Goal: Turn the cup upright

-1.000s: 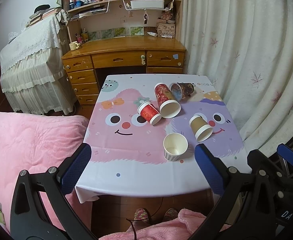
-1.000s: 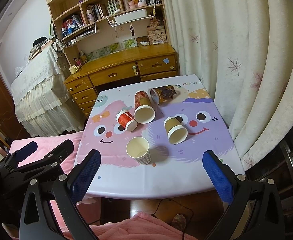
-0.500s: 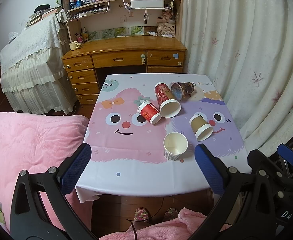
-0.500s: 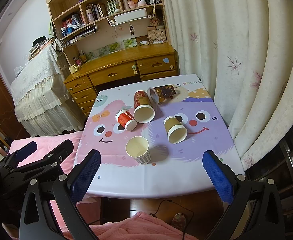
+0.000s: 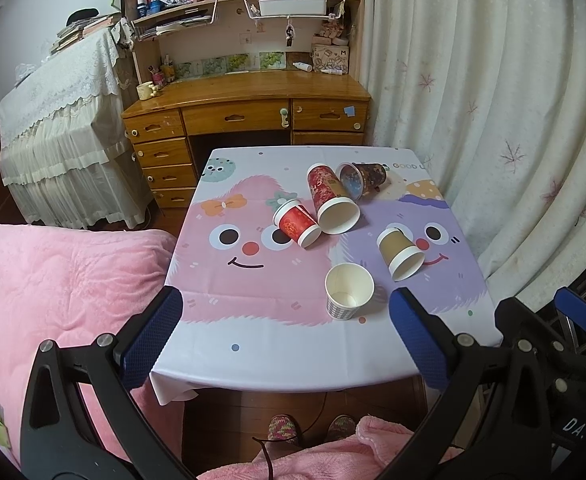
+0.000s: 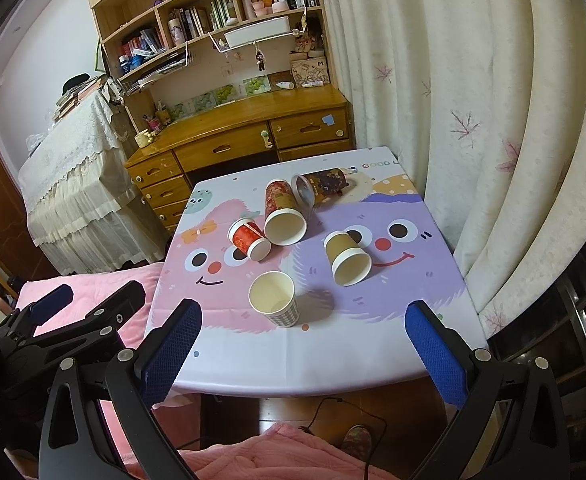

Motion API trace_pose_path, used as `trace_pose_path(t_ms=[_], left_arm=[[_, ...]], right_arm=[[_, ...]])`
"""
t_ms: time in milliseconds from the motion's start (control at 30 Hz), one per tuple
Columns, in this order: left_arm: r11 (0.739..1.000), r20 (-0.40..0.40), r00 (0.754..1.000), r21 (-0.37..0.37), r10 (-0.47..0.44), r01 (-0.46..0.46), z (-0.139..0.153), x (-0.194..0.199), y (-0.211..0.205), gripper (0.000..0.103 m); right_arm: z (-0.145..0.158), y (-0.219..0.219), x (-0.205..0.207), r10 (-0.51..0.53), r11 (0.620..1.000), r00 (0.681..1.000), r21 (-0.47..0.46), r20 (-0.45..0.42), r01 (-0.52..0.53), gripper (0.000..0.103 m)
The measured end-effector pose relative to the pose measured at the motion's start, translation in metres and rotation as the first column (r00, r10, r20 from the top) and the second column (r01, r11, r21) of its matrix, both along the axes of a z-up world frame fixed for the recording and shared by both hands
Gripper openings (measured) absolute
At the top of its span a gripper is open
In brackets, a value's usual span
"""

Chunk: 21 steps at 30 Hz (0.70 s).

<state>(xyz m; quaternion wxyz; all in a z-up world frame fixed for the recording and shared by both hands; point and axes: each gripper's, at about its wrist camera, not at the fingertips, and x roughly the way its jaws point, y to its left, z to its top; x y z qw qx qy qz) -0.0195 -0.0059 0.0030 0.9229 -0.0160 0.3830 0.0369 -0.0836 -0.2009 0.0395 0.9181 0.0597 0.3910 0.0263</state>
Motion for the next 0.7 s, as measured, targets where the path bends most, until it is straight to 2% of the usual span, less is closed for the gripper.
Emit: trace_pose_path(t_ms=[700], left_arm=[[1.000,-0.006,1.000,-0.003,-0.004,0.004,-0.0070,0.0026,-0.0012,0.102]], right_arm=[[0.0051,0.0000,-0.0002,-0.004,1.000,1.000,-0.004,-0.006,0.004,0.103]])
